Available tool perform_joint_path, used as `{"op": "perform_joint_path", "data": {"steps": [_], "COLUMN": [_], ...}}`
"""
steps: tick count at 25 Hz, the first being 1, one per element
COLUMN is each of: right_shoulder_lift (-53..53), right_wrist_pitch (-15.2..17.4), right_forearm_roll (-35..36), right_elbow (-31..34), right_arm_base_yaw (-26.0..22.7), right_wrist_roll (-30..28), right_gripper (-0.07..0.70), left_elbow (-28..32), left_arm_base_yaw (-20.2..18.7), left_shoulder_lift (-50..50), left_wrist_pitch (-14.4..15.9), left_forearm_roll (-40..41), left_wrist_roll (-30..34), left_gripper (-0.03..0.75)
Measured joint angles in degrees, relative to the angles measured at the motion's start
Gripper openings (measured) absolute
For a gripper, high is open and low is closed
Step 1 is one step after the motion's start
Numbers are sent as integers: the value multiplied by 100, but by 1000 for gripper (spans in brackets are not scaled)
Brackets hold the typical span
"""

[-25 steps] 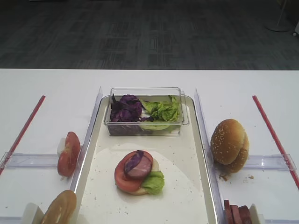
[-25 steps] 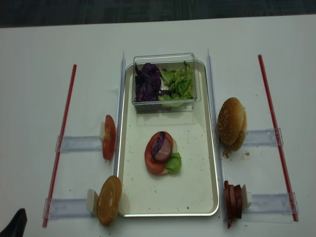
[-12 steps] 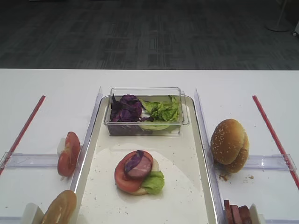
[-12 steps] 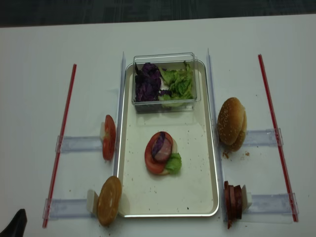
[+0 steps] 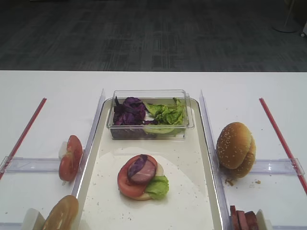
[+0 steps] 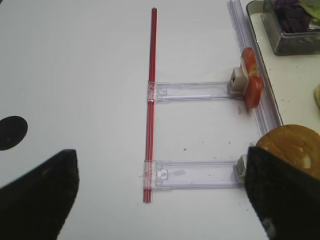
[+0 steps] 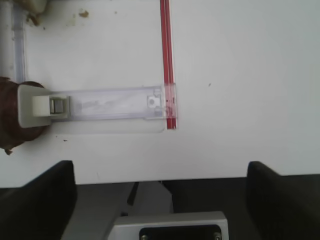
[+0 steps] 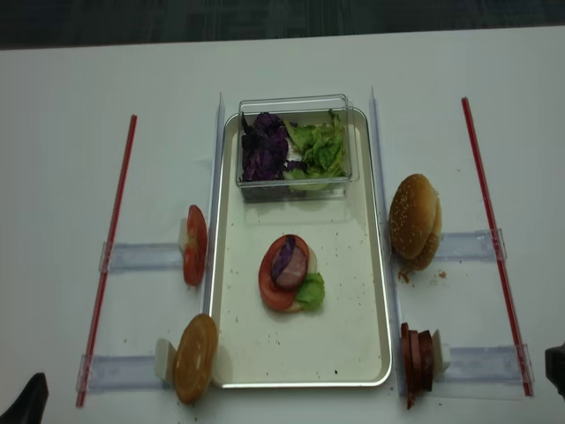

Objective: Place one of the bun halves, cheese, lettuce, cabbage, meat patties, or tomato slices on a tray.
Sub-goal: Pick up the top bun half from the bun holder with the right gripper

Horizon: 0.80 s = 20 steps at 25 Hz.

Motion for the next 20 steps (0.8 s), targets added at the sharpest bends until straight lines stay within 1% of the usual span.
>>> {"op": "perform_joint_path", "data": {"steps": [4,11,20], "right_shoulder_lift": [712,1588,1751], "right_wrist_pitch": [12,35,35], "right_forearm_roll": [34,34,3], "right_elbow": [-23,-68,-83], "right_arm_base_yaw": [0,0,0], "right_wrist_roll": [0,-36,-121], "right_gripper": [692,691,668], "left_elbow": [0,0,0], "left_arm_base_yaw": [0,0,0], "left_shoulder_lift": [0,0,0], "left_wrist_pitch": [0,0,0], "left_forearm_roll": [0,0,0], "left_wrist_roll": [0,0,0], "left_gripper": [618,618,618]}}
